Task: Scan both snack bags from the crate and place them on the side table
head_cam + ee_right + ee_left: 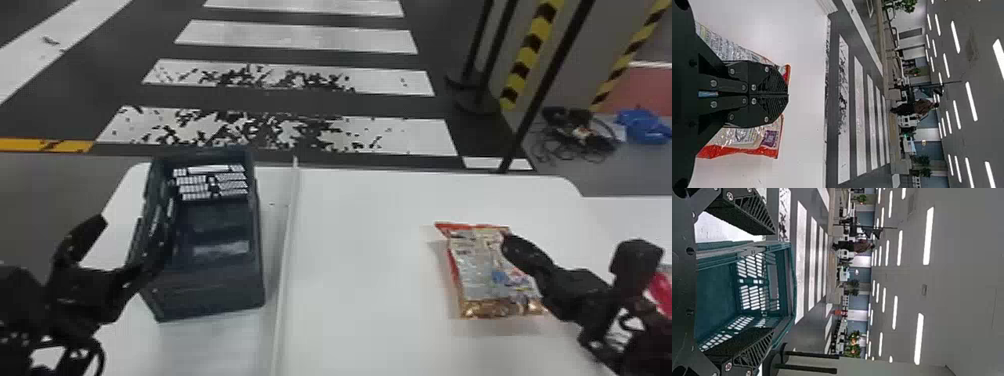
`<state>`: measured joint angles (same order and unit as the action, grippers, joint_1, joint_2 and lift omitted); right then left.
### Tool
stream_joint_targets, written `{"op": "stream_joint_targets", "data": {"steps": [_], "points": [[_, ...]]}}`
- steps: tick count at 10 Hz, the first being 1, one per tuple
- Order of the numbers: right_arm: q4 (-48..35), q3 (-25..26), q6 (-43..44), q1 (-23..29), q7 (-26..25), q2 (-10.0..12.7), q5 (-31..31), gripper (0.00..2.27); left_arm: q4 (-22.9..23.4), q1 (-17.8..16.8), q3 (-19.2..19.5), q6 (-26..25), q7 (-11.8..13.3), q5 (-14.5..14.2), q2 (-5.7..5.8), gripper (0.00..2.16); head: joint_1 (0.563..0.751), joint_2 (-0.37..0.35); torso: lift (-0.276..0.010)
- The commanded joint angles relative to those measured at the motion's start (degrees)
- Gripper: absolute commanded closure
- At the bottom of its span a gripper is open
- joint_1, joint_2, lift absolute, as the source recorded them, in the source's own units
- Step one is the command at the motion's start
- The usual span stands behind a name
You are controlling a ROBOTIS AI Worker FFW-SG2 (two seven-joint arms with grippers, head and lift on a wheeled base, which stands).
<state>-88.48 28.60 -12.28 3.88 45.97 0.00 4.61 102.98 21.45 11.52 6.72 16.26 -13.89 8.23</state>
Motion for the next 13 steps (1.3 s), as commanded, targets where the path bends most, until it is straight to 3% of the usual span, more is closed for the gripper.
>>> {"op": "stream_joint_targets", "data": {"steps": [1, 8, 13], "points": [[4.2, 0.0, 0.7, -1.9, 0.1, 0.1, 1.5, 1.95, -0.2, 0.0, 0.0, 0.0, 0.0, -0.1, 0.12, 0.13, 0.695, -0.036, -0.098], [11.9, -0.4, 5.1, -4.0, -0.1, 0.1, 6.1, 1.95, -0.5, -0.4, -0.3, 0.0, 0.0, -0.8, 0.47, 0.13, 0.695, -0.017, -0.098], [-3.6, 0.8, 0.5, 0.4, -0.5, 0.1, 2.2, 1.95, -0.2, -0.3, -0.2, 0.0, 0.0, -0.8, 0.47, 0.13, 0.695, -0.033, -0.098]]}}
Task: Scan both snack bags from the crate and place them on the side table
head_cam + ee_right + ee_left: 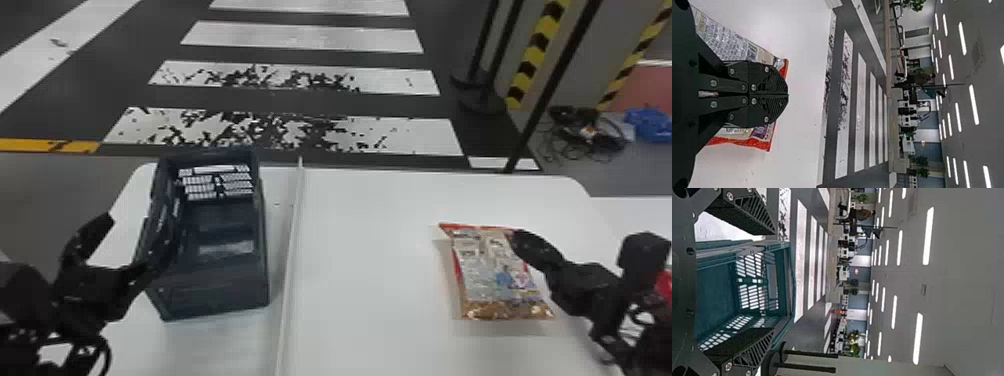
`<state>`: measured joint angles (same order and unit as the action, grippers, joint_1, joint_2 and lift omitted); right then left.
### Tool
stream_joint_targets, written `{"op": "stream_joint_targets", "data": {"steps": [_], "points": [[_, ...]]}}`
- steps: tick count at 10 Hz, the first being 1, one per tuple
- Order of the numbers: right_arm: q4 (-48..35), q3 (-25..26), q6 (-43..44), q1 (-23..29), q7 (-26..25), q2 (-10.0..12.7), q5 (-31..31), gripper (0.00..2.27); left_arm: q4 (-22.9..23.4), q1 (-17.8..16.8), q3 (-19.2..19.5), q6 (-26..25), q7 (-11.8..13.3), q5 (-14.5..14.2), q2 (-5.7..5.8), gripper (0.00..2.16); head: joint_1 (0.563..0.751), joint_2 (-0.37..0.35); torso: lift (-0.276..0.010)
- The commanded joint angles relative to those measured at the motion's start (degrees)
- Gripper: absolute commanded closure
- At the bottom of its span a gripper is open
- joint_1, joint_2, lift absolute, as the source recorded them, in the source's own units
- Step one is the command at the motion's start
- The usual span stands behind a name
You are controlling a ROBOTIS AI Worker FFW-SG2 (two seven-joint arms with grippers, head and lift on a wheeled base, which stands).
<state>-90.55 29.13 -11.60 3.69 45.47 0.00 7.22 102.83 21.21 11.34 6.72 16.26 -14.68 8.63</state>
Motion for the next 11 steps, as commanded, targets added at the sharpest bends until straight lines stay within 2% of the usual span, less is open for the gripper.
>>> {"op": "stream_joint_targets", "data": {"steps": [1, 2, 3, 4, 8, 11], "points": [[-3.3, 2.2, -0.5, 1.3, -0.1, 0.1, -1.1, 1.78, 0.1, 0.1, 0.1, 0.0, 0.0, 0.0, -0.02, 0.13, 0.695, -0.042, -0.098], [-5.1, 4.4, -0.5, 2.7, -0.1, 0.1, -1.9, 1.13, 0.1, 0.1, 0.3, 0.0, 0.0, 0.0, -0.02, 0.13, 0.695, -0.057, -0.098], [-6.7, 6.5, -0.5, 4.4, 0.0, 0.1, -3.4, 0.35, 0.2, 0.2, 0.4, 0.0, 0.0, 0.0, -0.02, 0.13, 0.695, -0.079, -0.098], [-8.2, 8.1, -0.7, 5.8, -0.1, 0.1, -3.7, 0.05, 0.3, 0.2, 0.4, 0.0, 0.1, 0.0, 0.07, 0.13, 0.695, -0.104, -0.098], [-8.0, 13.8, -1.9, 7.5, 1.6, 0.1, -1.8, 0.06, 0.2, -0.3, 0.2, -0.2, 0.2, 0.1, -0.02, 0.13, 0.695, -0.180, -0.098], [-6.9, 13.9, -2.4, 8.2, 3.7, 0.1, 2.5, 0.06, -0.2, -0.5, 0.1, -0.2, 0.0, 0.3, -0.10, 0.13, 0.695, -0.203, -0.098]]}}
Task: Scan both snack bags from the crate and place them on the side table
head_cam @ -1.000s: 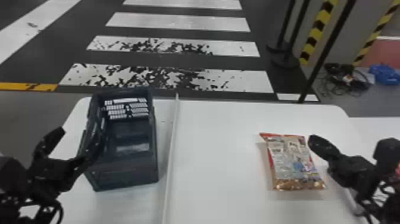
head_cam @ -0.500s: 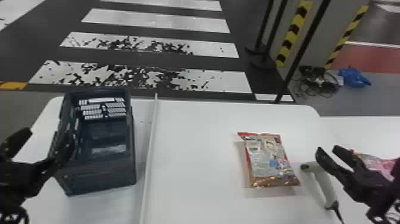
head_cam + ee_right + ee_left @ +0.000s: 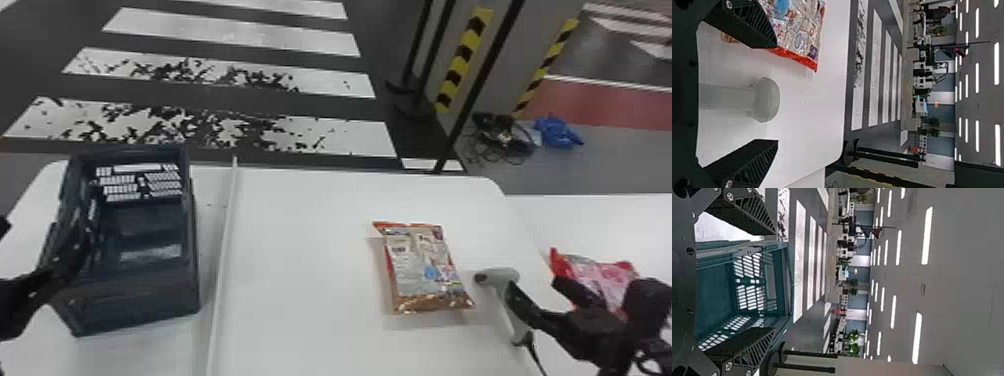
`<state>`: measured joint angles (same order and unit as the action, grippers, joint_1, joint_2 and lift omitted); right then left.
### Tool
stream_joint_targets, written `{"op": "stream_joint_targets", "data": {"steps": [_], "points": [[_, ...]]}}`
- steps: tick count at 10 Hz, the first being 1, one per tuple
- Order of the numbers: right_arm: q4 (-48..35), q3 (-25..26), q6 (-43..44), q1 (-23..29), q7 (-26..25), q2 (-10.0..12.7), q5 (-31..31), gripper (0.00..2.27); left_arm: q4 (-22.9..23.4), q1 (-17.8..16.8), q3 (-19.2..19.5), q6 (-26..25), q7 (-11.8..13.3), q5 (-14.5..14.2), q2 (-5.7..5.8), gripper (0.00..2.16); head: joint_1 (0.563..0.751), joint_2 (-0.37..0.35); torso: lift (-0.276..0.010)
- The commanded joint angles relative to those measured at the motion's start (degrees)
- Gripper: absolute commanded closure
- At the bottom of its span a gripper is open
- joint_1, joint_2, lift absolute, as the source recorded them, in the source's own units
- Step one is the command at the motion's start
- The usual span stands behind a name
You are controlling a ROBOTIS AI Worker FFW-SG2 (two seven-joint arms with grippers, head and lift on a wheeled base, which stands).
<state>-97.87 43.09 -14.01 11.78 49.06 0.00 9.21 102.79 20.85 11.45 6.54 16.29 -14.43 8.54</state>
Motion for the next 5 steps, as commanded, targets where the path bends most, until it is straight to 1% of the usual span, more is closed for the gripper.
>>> {"op": "stream_joint_targets", "data": {"steps": [1, 3, 4, 5], "points": [[0.8, -0.3, -0.7, 0.0, 0.2, 0.1, 1.7, 0.06, -0.4, -0.1, -0.1, 0.0, 0.1, 0.0, -0.01, 0.13, 0.695, -0.203, -0.098], [3.7, -0.7, -1.4, -2.0, 1.7, 0.1, 4.7, 0.06, -0.6, -0.2, -0.1, 0.0, 0.1, 0.0, -0.01, 0.13, 0.695, -0.200, -0.098], [6.7, -0.4, -1.1, -4.2, 3.1, 0.1, 6.9, 0.06, -0.7, -0.2, -0.1, 0.0, 0.1, 0.0, -0.01, 0.13, 0.695, -0.195, -0.098], [9.2, -0.1, -0.5, -5.9, 3.3, 0.1, 8.5, 0.06, -0.9, -0.3, -0.1, 0.0, 0.1, 0.1, -0.01, 0.13, 0.695, -0.188, -0.098]]}}
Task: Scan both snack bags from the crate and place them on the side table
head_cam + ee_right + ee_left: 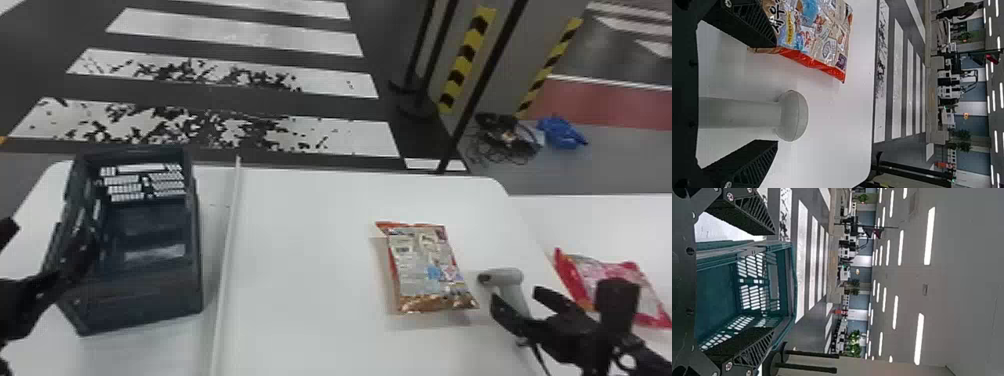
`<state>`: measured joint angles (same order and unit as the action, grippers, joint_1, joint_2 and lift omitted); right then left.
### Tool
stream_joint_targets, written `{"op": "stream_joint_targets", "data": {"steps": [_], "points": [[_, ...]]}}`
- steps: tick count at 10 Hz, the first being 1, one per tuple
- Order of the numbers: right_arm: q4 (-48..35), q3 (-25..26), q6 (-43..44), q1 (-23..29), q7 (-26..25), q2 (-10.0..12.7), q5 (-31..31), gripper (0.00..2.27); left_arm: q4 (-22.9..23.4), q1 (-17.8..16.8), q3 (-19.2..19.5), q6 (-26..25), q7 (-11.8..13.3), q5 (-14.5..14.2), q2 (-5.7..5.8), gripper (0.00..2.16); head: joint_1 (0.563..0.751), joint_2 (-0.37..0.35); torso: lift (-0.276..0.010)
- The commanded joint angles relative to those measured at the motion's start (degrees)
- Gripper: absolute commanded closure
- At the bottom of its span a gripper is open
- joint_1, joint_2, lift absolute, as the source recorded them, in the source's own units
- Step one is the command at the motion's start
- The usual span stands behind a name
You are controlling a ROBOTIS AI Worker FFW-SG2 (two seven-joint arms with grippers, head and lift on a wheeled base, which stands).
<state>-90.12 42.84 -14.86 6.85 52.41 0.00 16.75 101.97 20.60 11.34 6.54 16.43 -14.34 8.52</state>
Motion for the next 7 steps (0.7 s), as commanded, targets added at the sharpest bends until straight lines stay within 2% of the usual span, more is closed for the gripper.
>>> {"op": "stream_joint_targets", "data": {"steps": [1, 3, 4, 5, 6, 7], "points": [[3.6, 0.4, 0.8, -2.4, 0.0, 0.1, 1.8, 0.06, -0.4, 0.0, 0.1, 0.2, 0.0, 0.0, 0.00, 0.13, 0.695, -0.184, -0.098], [7.8, 0.4, 1.7, -4.8, -0.3, 0.1, 3.6, 0.13, -0.5, 0.0, 0.1, 0.2, 0.0, 0.0, 0.00, 0.13, 0.695, -0.178, -0.098], [9.3, 0.4, 1.7, -5.5, -0.6, -0.4, 4.1, 0.39, -0.5, 0.0, 0.1, 0.2, 0.0, 0.0, 0.00, 0.13, 0.695, -0.173, -0.098], [10.1, 0.7, 1.7, -6.3, -0.6, -0.5, 5.8, 1.02, -0.5, 0.0, 0.1, 0.2, 0.0, 0.0, -0.09, 0.13, 0.695, -0.170, -0.098], [10.0, 0.7, 1.7, -6.3, -1.8, -0.4, 5.9, 1.90, -0.5, 0.0, 0.1, 0.2, 0.0, 0.0, -0.09, 0.13, 0.695, -0.171, -0.098], [9.8, 0.7, 1.7, -6.2, -2.1, -0.4, 6.5, 1.99, -0.5, 0.0, 0.1, 0.2, 0.0, 0.0, -0.09, 0.13, 0.695, -0.175, -0.098]]}}
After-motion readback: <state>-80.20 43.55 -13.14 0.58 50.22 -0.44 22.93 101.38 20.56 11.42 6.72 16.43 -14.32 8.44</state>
